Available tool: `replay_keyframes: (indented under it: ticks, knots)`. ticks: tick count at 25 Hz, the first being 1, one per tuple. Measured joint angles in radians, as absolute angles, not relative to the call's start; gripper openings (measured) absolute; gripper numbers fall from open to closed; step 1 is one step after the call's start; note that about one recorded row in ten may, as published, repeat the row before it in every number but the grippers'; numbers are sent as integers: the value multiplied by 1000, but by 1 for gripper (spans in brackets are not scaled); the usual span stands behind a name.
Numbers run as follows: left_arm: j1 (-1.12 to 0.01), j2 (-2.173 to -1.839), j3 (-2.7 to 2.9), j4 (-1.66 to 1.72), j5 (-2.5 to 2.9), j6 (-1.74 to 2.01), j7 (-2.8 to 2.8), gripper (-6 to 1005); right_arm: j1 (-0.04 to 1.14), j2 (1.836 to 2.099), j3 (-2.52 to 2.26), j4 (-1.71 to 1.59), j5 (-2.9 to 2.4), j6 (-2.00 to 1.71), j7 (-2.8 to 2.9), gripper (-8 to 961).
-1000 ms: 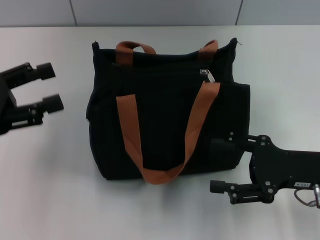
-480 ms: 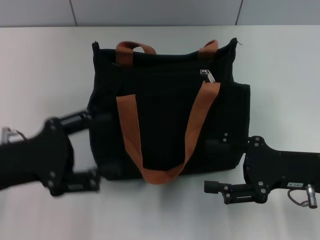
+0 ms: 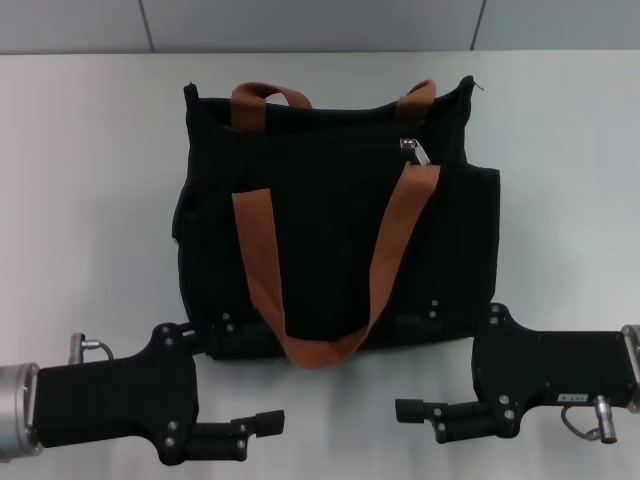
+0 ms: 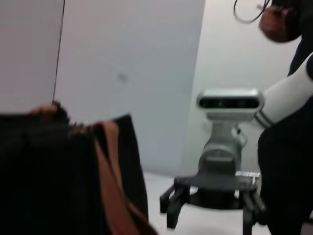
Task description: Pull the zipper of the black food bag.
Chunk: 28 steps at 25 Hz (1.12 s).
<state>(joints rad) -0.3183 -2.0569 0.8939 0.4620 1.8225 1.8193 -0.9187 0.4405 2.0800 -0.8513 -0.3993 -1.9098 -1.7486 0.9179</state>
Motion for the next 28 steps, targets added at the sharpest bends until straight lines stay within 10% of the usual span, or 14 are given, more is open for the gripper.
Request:
replay_keyframes:
  ticks: [28]
  knots:
    - [-310, -2060, 890, 454, 1828, 1805, -922, 833, 448, 2080, -850, -389, -1900, -1746, 899, 838]
